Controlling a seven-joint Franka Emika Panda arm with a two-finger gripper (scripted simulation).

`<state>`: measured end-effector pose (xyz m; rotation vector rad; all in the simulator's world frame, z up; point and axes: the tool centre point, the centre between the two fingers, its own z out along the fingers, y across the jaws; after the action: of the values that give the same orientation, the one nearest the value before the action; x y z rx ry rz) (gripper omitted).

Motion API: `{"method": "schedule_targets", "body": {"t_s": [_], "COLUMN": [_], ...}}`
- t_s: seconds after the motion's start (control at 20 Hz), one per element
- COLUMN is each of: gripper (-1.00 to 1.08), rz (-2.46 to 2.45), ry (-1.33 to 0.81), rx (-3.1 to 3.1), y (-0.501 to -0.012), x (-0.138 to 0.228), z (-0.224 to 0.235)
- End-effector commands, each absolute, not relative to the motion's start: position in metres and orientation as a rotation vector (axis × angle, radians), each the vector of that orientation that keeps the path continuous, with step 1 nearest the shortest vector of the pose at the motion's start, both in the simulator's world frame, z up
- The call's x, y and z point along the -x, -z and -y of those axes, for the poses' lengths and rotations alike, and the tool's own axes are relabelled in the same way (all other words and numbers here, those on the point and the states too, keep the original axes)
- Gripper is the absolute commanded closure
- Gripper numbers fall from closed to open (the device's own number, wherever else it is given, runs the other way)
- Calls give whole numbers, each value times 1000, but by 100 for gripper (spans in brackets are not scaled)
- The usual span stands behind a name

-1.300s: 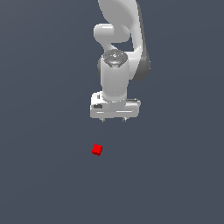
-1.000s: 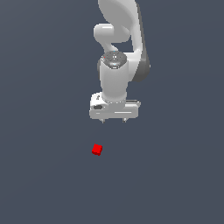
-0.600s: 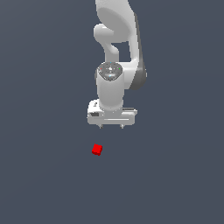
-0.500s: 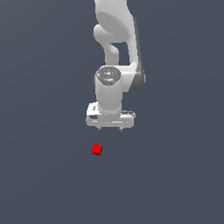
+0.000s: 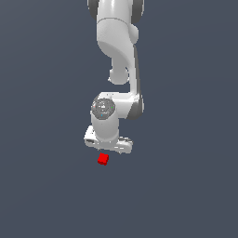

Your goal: Pick up the red cube and move it to a goal position.

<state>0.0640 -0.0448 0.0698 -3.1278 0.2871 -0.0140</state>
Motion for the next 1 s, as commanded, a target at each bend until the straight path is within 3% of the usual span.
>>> {"method": "schedule_targets", "body": {"t_s": [0.0,0.75,0.8,0.95], "gripper": [-92,-92,108,108], "rz": [-337,-456,-456,-456], "ry": [11,0,0,0], "rx": [3123,3108,3108,3108], "y": [-55,-20,-20,-20], "x": [-72,-89,-89,-89], "z": [54,77,77,77]}}
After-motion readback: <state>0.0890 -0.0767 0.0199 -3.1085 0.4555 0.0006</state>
